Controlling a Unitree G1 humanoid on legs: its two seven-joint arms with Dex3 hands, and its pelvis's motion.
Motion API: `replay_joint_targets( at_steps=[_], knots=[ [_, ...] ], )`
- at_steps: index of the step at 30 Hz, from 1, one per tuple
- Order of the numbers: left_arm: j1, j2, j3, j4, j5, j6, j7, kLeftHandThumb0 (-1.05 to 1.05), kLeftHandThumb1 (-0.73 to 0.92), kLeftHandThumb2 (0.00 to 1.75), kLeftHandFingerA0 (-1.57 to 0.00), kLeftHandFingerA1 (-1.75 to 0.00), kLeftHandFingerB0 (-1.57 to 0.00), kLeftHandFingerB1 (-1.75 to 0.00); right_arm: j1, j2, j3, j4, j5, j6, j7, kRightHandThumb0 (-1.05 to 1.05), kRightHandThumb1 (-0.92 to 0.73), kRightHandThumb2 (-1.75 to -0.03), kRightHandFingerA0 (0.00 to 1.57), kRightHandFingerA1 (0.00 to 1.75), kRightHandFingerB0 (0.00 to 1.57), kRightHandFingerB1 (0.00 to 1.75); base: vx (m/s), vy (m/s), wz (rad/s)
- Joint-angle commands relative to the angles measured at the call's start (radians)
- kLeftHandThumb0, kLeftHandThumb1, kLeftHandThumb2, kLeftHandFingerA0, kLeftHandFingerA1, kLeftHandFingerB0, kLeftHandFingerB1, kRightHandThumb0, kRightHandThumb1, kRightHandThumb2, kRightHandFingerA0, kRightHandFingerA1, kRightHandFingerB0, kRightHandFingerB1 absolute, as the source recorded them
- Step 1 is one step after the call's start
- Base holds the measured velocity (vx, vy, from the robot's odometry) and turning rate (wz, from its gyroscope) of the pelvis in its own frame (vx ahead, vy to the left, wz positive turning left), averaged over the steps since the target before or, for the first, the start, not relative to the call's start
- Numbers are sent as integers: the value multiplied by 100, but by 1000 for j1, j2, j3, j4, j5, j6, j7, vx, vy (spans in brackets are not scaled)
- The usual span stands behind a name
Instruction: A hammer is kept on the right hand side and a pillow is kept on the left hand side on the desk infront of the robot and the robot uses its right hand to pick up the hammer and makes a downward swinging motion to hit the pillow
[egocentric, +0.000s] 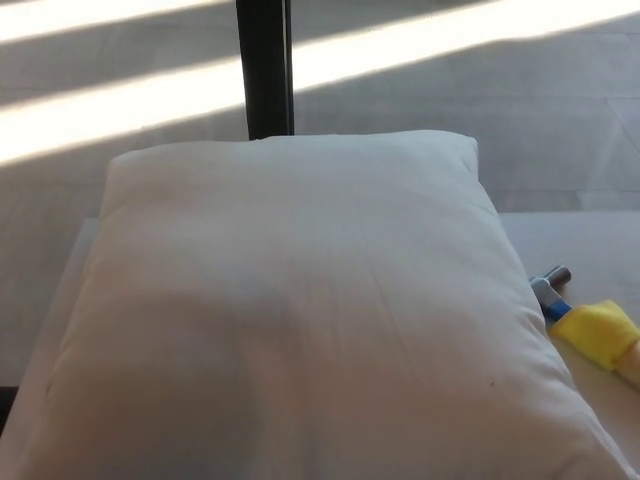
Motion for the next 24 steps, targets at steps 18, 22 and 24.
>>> replay_joint_targets(
  at_steps=[18,22,24],
  knots=[
    [2,33,-30,9,2,-66,-31,-52,74,62,-77,-62,-63,-55,-117,-164,735,89,-563,-34,126,-77,-63,-59,21,43,23,29,0,0,0],
    [4,29,-34,-5,-1,-66,-25,-51,74,62,-75,-66,-65,-60,-149,-156,818,124,-595,54,140,-39,-29,-93,3,53,0,48,0,0,0],
    [1,33,-40,6,5,-63,-19,-50,74,62,-78,-64,-61,-56,-163,-141,846,160,-611,68,123,-78,-63,-61,6,33,18,27,0,0,0]
  ],
)
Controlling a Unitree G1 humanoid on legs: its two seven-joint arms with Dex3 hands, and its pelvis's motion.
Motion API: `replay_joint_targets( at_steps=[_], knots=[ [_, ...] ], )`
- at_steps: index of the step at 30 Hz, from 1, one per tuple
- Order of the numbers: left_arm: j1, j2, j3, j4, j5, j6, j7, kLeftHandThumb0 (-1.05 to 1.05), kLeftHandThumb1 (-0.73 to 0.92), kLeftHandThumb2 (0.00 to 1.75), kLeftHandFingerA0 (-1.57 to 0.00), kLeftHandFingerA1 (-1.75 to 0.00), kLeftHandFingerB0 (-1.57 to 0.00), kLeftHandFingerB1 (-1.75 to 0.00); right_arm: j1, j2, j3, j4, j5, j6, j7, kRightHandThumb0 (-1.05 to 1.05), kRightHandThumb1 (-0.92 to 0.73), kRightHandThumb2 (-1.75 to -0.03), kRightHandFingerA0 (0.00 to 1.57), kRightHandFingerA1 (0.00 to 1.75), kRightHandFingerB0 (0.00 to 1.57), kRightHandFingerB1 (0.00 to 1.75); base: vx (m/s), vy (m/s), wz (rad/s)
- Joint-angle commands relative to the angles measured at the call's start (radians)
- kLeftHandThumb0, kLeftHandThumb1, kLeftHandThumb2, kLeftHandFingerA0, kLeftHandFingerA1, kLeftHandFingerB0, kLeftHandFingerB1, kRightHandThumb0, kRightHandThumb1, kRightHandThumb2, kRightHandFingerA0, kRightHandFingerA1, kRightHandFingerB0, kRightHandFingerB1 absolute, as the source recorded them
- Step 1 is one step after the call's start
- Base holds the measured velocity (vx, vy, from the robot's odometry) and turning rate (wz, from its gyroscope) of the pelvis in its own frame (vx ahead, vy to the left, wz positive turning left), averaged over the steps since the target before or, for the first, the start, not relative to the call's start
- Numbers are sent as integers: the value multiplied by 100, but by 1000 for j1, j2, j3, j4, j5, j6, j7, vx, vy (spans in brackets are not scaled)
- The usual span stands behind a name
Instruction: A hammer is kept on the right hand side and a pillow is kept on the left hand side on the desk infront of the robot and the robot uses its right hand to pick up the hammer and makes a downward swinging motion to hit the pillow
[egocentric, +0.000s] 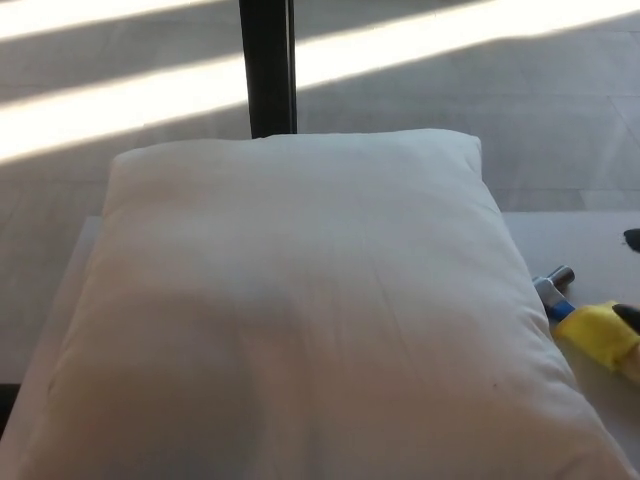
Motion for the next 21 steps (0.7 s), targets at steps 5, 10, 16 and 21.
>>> replay_joint_targets(
  at_steps=[5,10,16,21],
  knots=[
    [2,34,-32,8,11,-63,-14,-51,74,62,-77,-62,-62,-57,-108,-50,238,193,-317,19,26,-79,-51,-93,2,27,14,39,0,0,0],
    [-2,34,-25,5,-9,-63,-25,-50,74,62,-77,-66,-63,-60,-164,-12,286,316,-368,-31,-58,-75,-64,-59,2,39,24,30,0,0,0],
    [-1,32,-24,5,-11,-60,-16,-50,73,62,-79,-64,-65,-58,-199,27,343,427,-421,-80,-143,-79,-50,-89,1,41,19,43,0,0,0],
    [6,34,-30,9,-8,-75,-35,-51,73,62,-76,-63,-62,-55,-192,64,339,495,-418,-141,-198,-74,-48,-85,6,50,25,44,0,0,0]
  ],
)
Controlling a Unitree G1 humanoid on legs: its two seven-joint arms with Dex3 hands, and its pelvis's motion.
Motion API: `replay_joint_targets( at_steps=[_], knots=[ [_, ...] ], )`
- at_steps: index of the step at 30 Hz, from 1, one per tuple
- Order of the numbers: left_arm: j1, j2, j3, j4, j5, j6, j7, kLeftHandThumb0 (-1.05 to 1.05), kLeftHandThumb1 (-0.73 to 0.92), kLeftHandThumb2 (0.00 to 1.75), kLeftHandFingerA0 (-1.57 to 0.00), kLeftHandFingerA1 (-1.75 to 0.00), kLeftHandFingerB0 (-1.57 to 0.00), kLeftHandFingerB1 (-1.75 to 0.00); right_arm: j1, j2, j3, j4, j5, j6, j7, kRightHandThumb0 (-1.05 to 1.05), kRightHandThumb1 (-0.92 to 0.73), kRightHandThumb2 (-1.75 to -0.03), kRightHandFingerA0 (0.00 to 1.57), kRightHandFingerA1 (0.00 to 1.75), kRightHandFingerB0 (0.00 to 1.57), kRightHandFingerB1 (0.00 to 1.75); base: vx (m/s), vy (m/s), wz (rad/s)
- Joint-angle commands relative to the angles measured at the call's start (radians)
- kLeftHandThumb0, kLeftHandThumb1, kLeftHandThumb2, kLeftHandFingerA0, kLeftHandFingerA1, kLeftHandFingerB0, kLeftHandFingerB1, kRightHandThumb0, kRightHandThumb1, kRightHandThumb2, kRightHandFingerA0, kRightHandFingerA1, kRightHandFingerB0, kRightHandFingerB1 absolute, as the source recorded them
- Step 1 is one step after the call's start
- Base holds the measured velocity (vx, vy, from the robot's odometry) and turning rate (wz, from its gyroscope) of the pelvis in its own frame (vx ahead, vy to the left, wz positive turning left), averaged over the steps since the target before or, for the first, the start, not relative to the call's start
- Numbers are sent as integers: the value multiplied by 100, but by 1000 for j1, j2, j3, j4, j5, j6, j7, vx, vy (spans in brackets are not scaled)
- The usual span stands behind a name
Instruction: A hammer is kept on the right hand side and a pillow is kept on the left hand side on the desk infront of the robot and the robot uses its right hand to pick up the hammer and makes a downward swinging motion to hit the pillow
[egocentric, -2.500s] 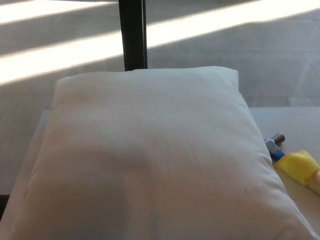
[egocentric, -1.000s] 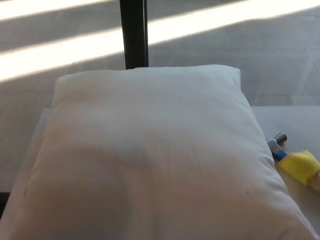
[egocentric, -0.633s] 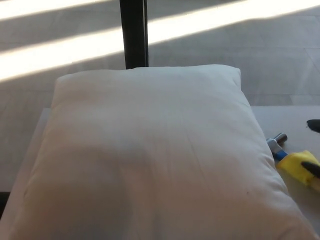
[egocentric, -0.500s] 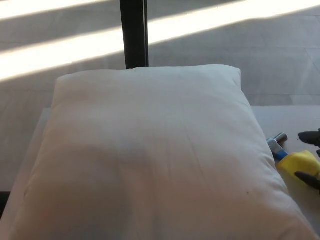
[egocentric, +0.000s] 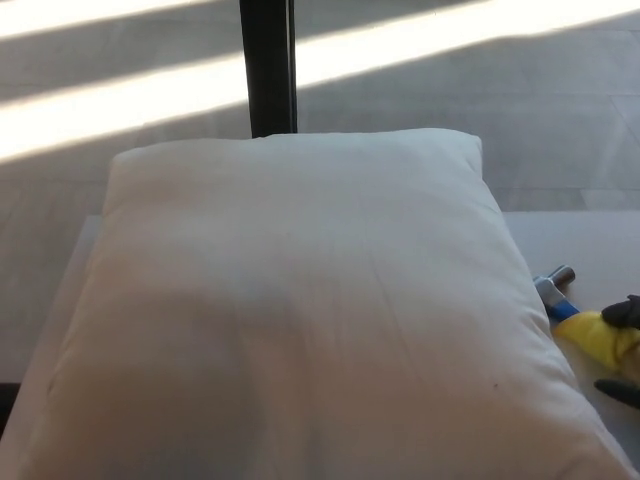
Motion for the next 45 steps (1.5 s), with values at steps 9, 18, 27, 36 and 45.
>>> replay_joint_targets(
  at_steps=[9,18,27,36,45],
  knots=[
    [17,30,-16,8,-10,-76,-33,-50,74,62,-77,-64,-63,-57,-13,128,33,197,-178,-84,-150,-71,-49,-85,4,42,22,44,0,0,0],
    [22,26,-30,16,-11,-89,-33,-52,74,62,-75,-62,-62,-55,-20,159,95,252,-235,82,-44,-82,-48,-76,0,4,14,33,0,0,0],
    [26,29,-52,8,1,-92,-36,-51,74,62,-74,-61,-67,-56,-4,173,6,410,-210,129,-100,-40,-64,-59,90,78,4,33,0,0,2],
    [29,25,-71,-3,4,-104,-50,-51,74,62,-75,-61,-64,-54,7,219,-115,410,-162,219,-122,-26,-71,-63,98,96,6,30,0,0,0],
    [26,25,-70,1,-11,-89,-58,-50,72,62,-74,-61,-68,-55,11,227,-132,423,-160,259,-34,-27,-63,-57,101,102,39,49,0,0,0]
  ],
)
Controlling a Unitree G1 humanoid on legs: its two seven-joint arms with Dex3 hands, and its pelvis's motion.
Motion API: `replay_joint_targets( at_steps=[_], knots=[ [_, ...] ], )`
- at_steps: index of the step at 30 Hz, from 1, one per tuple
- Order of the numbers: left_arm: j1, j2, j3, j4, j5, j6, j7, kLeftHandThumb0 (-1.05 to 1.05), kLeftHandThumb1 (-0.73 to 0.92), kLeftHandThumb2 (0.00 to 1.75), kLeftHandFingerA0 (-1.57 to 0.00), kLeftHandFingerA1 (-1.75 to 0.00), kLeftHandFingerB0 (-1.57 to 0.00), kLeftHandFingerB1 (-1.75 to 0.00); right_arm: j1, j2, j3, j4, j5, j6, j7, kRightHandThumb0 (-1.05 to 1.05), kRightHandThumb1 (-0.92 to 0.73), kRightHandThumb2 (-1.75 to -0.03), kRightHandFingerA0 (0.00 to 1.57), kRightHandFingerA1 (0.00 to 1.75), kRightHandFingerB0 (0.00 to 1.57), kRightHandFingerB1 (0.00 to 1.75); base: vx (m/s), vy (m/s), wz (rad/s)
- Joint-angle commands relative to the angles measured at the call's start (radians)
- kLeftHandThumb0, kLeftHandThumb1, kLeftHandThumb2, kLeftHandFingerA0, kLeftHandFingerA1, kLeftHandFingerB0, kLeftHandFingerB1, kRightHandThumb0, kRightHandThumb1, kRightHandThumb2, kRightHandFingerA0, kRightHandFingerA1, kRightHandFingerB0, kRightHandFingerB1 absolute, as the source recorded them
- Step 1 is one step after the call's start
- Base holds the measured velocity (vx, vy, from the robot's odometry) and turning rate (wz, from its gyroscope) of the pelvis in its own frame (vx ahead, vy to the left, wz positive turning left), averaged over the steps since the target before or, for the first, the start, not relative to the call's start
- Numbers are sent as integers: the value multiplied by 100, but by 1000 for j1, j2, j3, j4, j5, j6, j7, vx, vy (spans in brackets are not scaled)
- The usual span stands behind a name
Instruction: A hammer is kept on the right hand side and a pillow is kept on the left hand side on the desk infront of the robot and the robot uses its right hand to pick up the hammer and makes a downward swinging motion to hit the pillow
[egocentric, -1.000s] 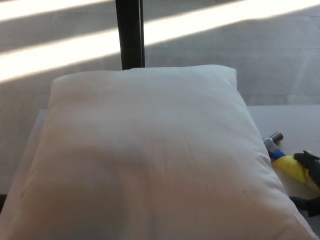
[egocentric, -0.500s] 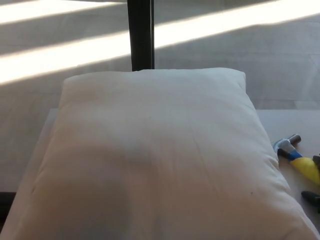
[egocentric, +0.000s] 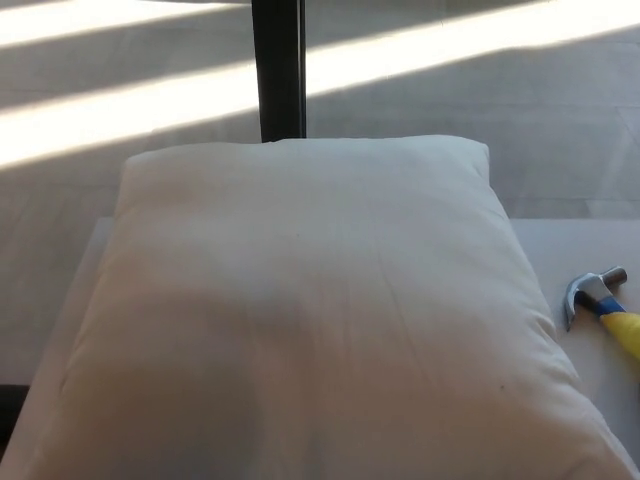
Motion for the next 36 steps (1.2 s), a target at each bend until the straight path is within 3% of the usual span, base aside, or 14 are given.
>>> replay_joint_targets(
  at_steps=[1,3,11,12,15,17,20,23,24,25,26,27,30,36],
  knots=[
    [8,13,-1,-4,-8,-19,-18,-50,72,62,-74,-61,-68,-55,92,50,-35,83,66,158,162,-27,-63,-57,101,102,39,49,0,0,0],
    [14,13,-5,-9,-4,-29,-21,-51,73,62,-74,-61,-68,-55,93,58,-56,97,78,167,161,-27,-70,-62,83,124,68,59,0,0,0],
    [6,15,2,-12,-15,-25,-32,-50,72,61,-75,-64,-66,-57,49,52,60,188,-26,170,297,-38,-63,-62,73,142,65,54,0,0,0],
    [6,18,-4,-12,-8,-30,-35,-52,73,62,-74,-64,-65,-54,49,45,72,186,-30,164,332,-39,-66,-60,42,72,63,58,0,0,0],
    [7,25,-27,-11,17,-41,-31,-53,73,62,-73,-61,-65,-53,35,23,168,226,-101,109,455,-35,-73,-61,46,86,48,58,0,0,0],
    [9,25,-28,-12,17,-50,-35,-53,73,62,-73,-61,-65,-54,36,15,192,234,-112,80,477,-41,-72,-60,32,69,47,53,0,0,0],
    [17,26,-39,-11,27,-63,-37,-54,74,62,-72,-61,-64,-54,49,15,193,236,-100,79,464,-39,-71,-61,36,69,49,53,0,0,0],
    [12,25,-38,-7,22,-51,-30,-54,74,62,-74,-62,-66,-53,88,13,180,197,-89,41,332,-46,-56,-58,50,62,90,66,0,0,0],
    [13,27,-43,-7,27,-54,-34,-53,75,63,-70,-59,-61,-51,109,9,183,166,-92,28,287,-43,-82,-64,49,78,39,60,0,0,0],
    [12,29,-46,-7,29,-54,-38,-53,75,63,-70,-59,-61,-51,132,4,185,131,-95,19,240,-43,-82,-64,49,78,39,60,0,0,0],
    [12,31,-47,-8,26,-53,-46,-53,76,63,-70,-59,-60,-51,139,8,189,119,-96,33,228,-43,-70,-102,47,72,31,57,0,0,0],
    [13,33,-49,-7,26,-59,-55,-54,75,63,-70,-60,-59,-52,148,5,202,100,-104,39,230,-41,-87,-65,45,73,37,47,0,0,0],
    [9,27,-42,-9,12,-47,-45,-53,73,62,-75,-63,-64,-53,162,11,199,89,-101,56,187,-41,-87,-65,55,82,40,47,0,0,0],
    [11,23,-41,-15,9,-50,-48,-52,74,62,-71,-63,-61,-52,195,29,117,90,-48,10,57,-43,-80,-65,82,118,78,92,0,0,0]
  ],
)
